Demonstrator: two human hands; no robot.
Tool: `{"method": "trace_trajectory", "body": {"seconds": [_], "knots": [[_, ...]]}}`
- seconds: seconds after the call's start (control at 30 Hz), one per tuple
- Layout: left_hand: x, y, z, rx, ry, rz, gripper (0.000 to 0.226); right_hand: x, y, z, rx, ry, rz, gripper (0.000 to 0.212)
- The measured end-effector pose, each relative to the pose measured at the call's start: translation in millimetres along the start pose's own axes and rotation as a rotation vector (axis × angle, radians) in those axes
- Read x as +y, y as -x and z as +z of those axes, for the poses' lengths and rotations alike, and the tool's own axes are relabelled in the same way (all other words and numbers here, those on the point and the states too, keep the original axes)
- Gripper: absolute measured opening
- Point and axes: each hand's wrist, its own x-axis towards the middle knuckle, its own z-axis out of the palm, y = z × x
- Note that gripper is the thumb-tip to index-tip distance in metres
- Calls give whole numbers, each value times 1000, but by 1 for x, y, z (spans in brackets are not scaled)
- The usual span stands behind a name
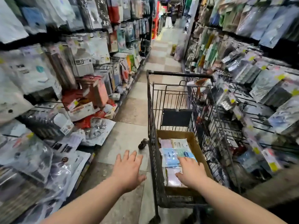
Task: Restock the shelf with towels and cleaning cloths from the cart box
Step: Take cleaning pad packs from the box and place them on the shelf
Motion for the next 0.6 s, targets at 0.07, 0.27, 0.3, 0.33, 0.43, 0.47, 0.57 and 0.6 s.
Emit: {"method": "trace_trajectory", "body": {"seconds": [0.07, 0.27, 0.3, 0.33, 0.43, 0.47, 0.57, 0.6], "knots": [[-22, -27, -13, -5, -8, 65, 76, -9, -19, -3, 3, -5, 75, 64], [-67, -99, -45, 7, -109, 281, 76, -39, -56, 0, -8, -79, 293, 63], [-66, -111, -48, 5, -121, 319, 76, -41, -59, 0, -17, -108, 326, 63], [-63, -122, -50, -5, -128, 355, 76, -42, -61, 1, -28, -134, 359, 63], [-47, -151, -53, -30, -150, 470, 77, -36, -71, -2, -42, -157, 419, 61], [-42, -161, -53, -30, -160, 509, 78, -32, -76, -3, -45, -166, 439, 61], [-30, -192, -56, -46, -177, 590, 79, -18, -96, 0, -70, -203, 503, 60], [-28, -204, -58, -56, -190, 604, 79, -13, -105, 3, -81, -222, 521, 60]]}}
